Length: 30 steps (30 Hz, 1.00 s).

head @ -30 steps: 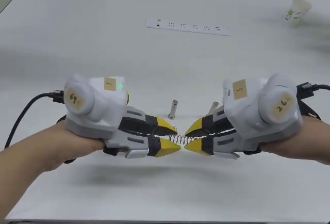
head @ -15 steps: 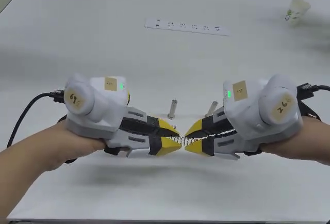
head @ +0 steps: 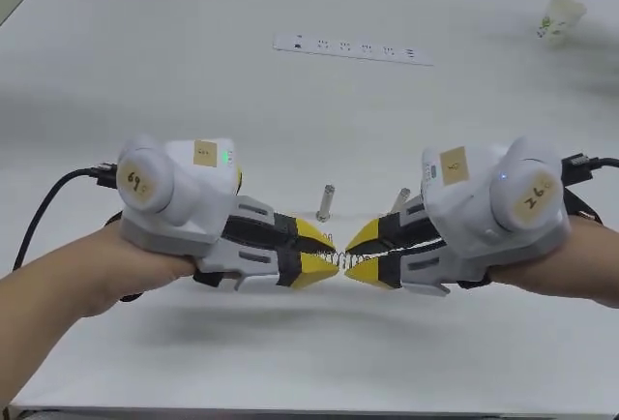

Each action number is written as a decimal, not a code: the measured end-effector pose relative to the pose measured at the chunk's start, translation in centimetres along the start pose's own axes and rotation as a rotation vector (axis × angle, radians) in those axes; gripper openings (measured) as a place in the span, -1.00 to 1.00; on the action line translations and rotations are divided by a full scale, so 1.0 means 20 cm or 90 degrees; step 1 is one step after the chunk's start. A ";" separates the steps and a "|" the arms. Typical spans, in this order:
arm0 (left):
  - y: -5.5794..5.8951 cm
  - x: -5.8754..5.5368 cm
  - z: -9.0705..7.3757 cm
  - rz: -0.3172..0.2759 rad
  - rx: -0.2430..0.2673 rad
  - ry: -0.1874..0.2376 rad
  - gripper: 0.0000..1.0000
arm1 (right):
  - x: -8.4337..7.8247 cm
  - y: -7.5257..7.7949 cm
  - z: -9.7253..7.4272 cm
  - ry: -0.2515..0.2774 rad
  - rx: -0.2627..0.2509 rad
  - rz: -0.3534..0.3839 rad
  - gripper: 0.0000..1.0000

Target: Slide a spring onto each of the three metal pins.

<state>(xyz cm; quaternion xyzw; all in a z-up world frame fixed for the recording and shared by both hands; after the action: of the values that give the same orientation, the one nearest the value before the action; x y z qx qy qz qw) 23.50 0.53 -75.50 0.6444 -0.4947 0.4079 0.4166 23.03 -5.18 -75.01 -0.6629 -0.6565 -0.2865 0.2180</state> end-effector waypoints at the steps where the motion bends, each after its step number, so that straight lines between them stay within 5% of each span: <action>1: 0.00 0.00 0.00 0.001 0.000 0.000 -0.95 | 0.00 0.00 0.00 0.000 0.000 0.000 -0.83; 30: 0.02 0.02 -0.03 -0.002 -0.011 -0.001 -0.96 | -0.05 -0.01 -0.03 0.025 0.004 0.062 -0.80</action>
<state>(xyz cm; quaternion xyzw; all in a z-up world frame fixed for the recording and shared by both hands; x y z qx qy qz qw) 23.04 0.96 -74.79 0.6421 -0.4974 0.4026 0.4222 22.89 -6.31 -75.30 -0.6874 -0.6200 -0.2868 0.2465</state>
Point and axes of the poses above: the centre of the closed fingertips' face, and the gripper's own axes: z roughly forward along the fingers, y roughly to its right, x roughly out of its top, the point moved 4 cm from there along -z, roughly backward along the fingers, and after that the axes turned 1 degree about y, right-handed, at the moved point
